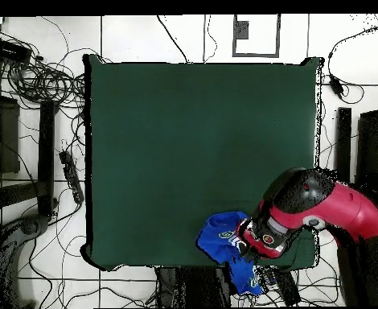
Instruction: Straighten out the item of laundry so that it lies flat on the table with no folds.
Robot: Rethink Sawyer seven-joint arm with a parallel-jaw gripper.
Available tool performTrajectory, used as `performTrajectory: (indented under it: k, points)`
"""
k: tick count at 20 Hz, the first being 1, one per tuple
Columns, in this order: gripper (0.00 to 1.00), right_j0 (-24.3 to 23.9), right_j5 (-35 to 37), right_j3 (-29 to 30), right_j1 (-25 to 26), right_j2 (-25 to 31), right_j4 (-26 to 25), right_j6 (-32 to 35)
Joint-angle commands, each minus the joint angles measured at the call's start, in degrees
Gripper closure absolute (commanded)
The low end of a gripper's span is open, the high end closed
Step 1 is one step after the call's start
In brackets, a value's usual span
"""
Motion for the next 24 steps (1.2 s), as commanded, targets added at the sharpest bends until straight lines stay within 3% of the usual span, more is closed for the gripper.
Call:
performTrajectory:
  k: [1, 5, 9, 12, 14, 19, 24]
  points:
    - [1.00, -3.1, 11.1, 1.6, -0.8, 5.7, -2.3, -12.4]
    - [1.00, -3.6, 8.8, 6.0, -3.5, 5.8, -0.6, -11.0]
    - [1.00, -3.4, 6.2, 8.4, 0.0, 5.4, 1.7, -7.6]
    - [1.00, -3.4, 8.6, 7.0, 5.3, 5.7, 2.6, -5.8]
    - [1.00, -3.1, 6.3, 6.2, 7.1, 5.7, 1.9, -5.6]
    - [1.00, -1.8, 6.4, 3.9, 7.7, 5.8, 2.3, -3.5]
    - [1.00, 0.9, 13.7, -2.9, 8.8, 6.7, 2.8, 0.2]
